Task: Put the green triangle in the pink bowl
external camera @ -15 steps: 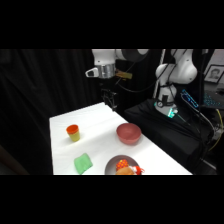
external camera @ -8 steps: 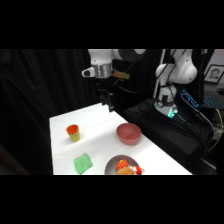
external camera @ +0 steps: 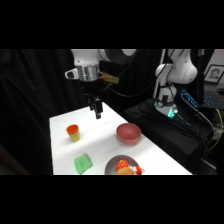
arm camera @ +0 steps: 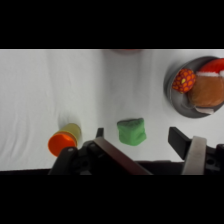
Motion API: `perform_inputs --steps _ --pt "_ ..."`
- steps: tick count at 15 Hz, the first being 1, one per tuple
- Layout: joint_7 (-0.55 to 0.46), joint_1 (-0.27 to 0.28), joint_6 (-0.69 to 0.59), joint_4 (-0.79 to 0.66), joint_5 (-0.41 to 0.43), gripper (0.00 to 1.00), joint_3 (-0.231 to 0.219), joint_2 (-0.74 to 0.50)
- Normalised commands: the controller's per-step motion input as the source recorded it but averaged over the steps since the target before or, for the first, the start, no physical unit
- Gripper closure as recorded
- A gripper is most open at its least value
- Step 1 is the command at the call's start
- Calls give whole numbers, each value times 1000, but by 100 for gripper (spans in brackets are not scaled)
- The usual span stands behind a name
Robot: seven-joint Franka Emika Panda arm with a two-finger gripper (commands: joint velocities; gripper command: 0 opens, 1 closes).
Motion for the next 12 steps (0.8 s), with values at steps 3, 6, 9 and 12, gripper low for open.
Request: perform_inputs --steps 3,6,9,12 --pt "134 54 -215 632 -87 0 3 419" --pt "107 48 -212 596 -87 0 -9 387" --pt "57 30 -147 553 -45 0 -5 367" --pt "56 32 -105 508 -25 0 -3 361"
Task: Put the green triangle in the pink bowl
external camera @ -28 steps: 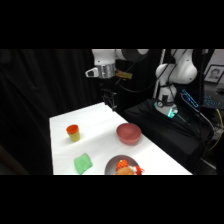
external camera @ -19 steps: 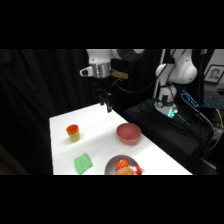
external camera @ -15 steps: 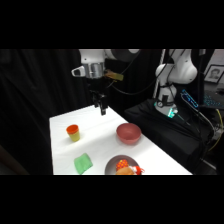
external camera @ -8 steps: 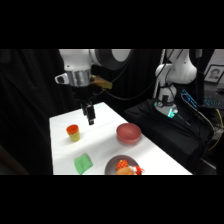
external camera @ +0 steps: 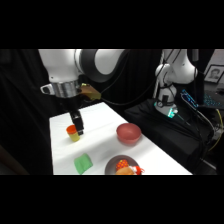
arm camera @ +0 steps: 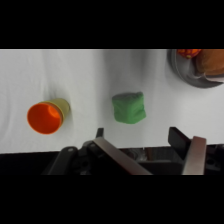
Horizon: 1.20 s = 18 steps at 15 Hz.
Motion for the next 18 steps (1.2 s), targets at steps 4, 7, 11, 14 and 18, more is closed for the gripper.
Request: perform_inputs --steps 4,7,11,14,18 --pt "79 44 -77 433 -27 0 -8 331" --pt "42 27 -32 373 -5 0 2 289" --pt "38 17 12 340 10 0 4 270" --pt "41 19 29 322 25 0 11 259" --pt "42 21 32 301 36 0 19 236"
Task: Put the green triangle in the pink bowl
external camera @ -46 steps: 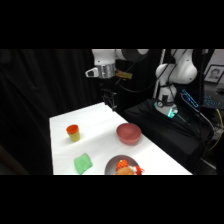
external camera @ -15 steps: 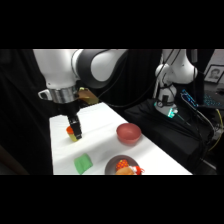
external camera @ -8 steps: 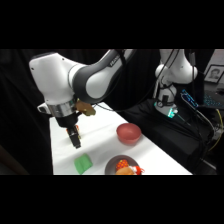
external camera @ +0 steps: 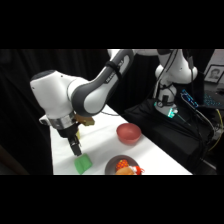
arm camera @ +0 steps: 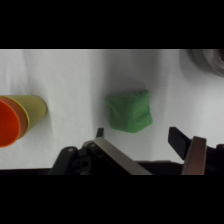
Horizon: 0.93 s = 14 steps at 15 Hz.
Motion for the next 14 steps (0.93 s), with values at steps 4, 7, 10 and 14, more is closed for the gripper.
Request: perform_inputs --steps 4,7,10,14 --pt "28 11 58 251 50 0 26 207" --pt "25 4 77 220 57 0 24 177" --pt "16 -5 84 201 73 0 33 170" --pt "-1 -5 89 194 86 0 47 178"
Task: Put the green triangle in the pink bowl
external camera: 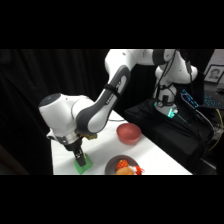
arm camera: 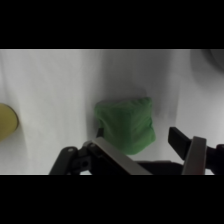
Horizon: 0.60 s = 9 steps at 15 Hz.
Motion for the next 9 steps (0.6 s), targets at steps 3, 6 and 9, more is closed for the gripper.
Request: perform_inputs --steps 3,6,9 --pt "-5 1 83 214 82 0 34 182" --pt "8 4 80 237 68 0 4 182" --pt "21 0 70 238 61 0 -13 183"
